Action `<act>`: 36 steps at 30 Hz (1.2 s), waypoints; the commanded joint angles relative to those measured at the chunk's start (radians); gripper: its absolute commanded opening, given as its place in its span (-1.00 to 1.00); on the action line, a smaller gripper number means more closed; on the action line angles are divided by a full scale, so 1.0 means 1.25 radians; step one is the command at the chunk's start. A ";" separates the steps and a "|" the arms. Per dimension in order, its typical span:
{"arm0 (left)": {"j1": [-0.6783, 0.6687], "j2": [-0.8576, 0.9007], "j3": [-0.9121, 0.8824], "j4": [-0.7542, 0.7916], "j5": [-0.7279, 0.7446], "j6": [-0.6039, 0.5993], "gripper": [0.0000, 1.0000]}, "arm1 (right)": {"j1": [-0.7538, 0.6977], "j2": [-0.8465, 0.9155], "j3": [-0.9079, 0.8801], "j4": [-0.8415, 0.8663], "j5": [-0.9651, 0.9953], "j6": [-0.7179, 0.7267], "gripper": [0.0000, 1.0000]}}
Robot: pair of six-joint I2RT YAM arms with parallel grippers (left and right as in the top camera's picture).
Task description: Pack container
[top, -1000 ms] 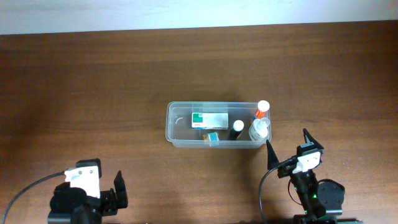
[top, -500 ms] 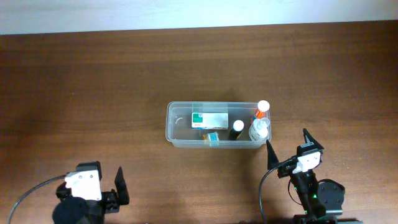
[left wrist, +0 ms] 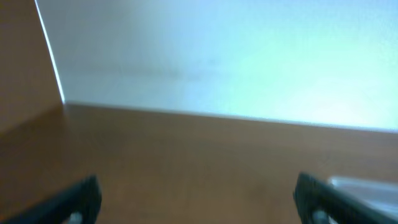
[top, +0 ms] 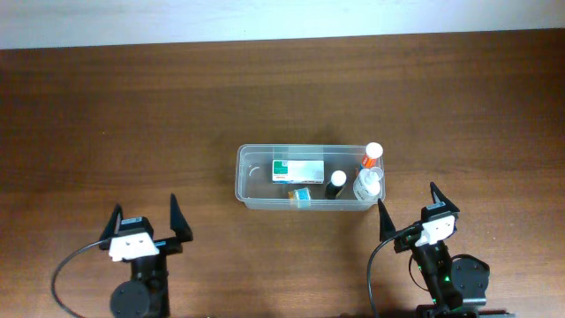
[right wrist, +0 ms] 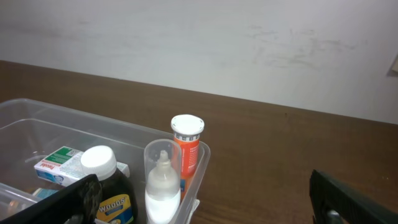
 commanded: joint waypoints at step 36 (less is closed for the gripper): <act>-0.001 -0.004 -0.043 -0.009 -0.019 0.001 0.99 | 0.005 -0.007 -0.002 -0.005 -0.018 -0.005 0.96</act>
